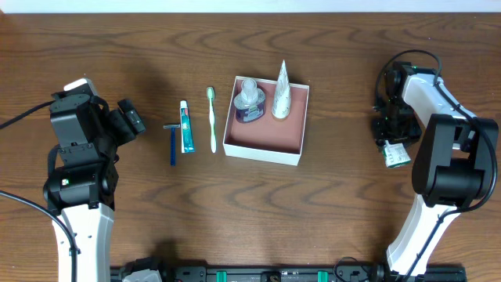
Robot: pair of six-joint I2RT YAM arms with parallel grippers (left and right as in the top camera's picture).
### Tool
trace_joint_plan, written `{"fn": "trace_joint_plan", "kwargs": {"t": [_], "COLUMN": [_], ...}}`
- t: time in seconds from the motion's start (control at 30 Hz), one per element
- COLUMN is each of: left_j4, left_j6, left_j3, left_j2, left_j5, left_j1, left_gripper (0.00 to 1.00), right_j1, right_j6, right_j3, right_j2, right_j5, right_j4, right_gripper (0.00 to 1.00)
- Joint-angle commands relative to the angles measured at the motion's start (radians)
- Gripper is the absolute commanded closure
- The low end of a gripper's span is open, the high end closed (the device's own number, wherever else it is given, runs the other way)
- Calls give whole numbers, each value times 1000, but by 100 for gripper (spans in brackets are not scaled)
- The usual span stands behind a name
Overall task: Pack container
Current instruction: 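Move right gripper to the green Dettol soap bar and grasp, then carry soap bar into the box front and release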
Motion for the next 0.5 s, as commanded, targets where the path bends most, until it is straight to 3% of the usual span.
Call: {"fn": "trace_joint_plan", "kwargs": {"t": [0.0, 0.1, 0.47], "left_j4": [1, 0, 1], "left_j6": [17, 17, 17], "left_j3": [23, 23, 23], "left_j2": [0, 0, 0], "left_j5": [-8, -8, -8], "left_j1": [4, 4, 4], "left_gripper": [2, 2, 2], "right_j1": [1, 2, 68], "right_j6": [129, 147, 148], "right_j3": [-22, -6, 198], "right_j2": [8, 8, -3], "right_j5": [-16, -80, -272], "right_j4": [5, -6, -182], "right_gripper": [51, 51, 73]}}
